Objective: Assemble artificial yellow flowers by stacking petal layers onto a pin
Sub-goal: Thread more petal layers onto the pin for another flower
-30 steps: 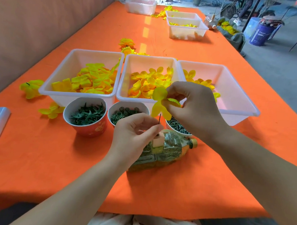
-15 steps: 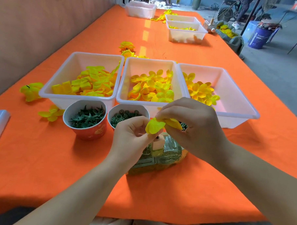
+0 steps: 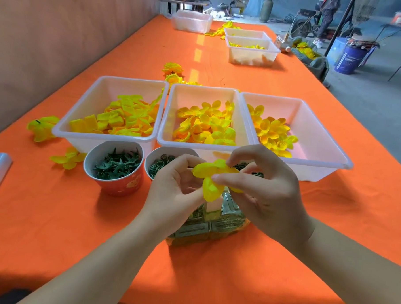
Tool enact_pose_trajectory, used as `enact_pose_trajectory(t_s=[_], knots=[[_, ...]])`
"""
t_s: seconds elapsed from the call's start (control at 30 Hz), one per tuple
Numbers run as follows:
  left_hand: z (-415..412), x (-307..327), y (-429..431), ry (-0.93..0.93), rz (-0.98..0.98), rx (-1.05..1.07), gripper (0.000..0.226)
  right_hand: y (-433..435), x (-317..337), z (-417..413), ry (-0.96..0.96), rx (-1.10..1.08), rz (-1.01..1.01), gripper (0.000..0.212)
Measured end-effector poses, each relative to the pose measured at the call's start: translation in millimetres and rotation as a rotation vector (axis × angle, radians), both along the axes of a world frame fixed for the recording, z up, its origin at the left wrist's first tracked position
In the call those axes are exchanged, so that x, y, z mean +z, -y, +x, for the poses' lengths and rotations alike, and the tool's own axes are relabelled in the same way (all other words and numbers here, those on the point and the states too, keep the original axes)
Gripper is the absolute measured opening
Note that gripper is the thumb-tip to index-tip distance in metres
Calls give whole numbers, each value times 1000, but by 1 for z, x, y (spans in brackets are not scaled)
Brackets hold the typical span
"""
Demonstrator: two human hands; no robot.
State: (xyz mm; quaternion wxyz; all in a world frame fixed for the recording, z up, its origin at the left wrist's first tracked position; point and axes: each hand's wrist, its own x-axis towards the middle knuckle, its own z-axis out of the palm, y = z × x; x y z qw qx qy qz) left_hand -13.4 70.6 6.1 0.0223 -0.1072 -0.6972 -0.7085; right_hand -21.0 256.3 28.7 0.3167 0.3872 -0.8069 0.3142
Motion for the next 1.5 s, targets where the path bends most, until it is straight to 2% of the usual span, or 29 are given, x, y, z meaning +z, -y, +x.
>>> enact_pose_trajectory(t_s=[0.07, 0.2, 0.3, 0.33, 0.4, 0.47, 0.6, 0.7, 0.77, 0.87, 0.93, 1.03, 1.17, 1.33, 1.5], knots=[[-2, 6, 3, 109, 52, -42, 42, 1, 3, -2, 21, 18, -32, 20], [-8, 14, 14, 310, 170, -103, 44, 3, 1, -4, 170, 66, -132, 22], [-9, 19, 13, 382, 149, -137, 71, 5, 0, -2, 363, 98, -254, 30], [-9, 21, 12, 373, 123, -132, 68, 6, 0, -1, 446, 105, -303, 31], [-12, 24, 8, 334, 66, -123, 46, 9, 2, -2, 605, 131, -398, 34], [-12, 25, 7, 311, 35, -130, 39, 11, 4, -2, 735, 188, -492, 34], [-11, 30, 6, 277, 102, -156, 20, 10, 9, -5, 834, 251, -528, 41], [-10, 31, 4, 288, 138, -126, 24, 9, 11, -10, 939, 284, -593, 53], [-8, 32, 3, 315, 161, -100, 32, 9, 12, -15, 1060, 250, -717, 48], [-7, 34, 2, 332, 180, -86, 20, 10, 18, -20, 1291, 153, -819, 16], [-7, 36, 1, 334, 185, -76, 14, 8, 22, -20, 1413, 111, -740, 31], [-6, 37, 0, 328, 187, -66, 12, 8, 28, -18, 1476, 150, -588, 36], [-4, 36, -2, 351, 203, -46, 27, 11, 32, -20, 1534, 196, -620, 45], [-4, 37, -5, 391, 248, -39, 34, 16, 34, -23, 1599, 236, -692, 36], [-4, 36, -6, 411, 244, -55, 36, 15, 35, -23, 1612, 288, -676, 27]])
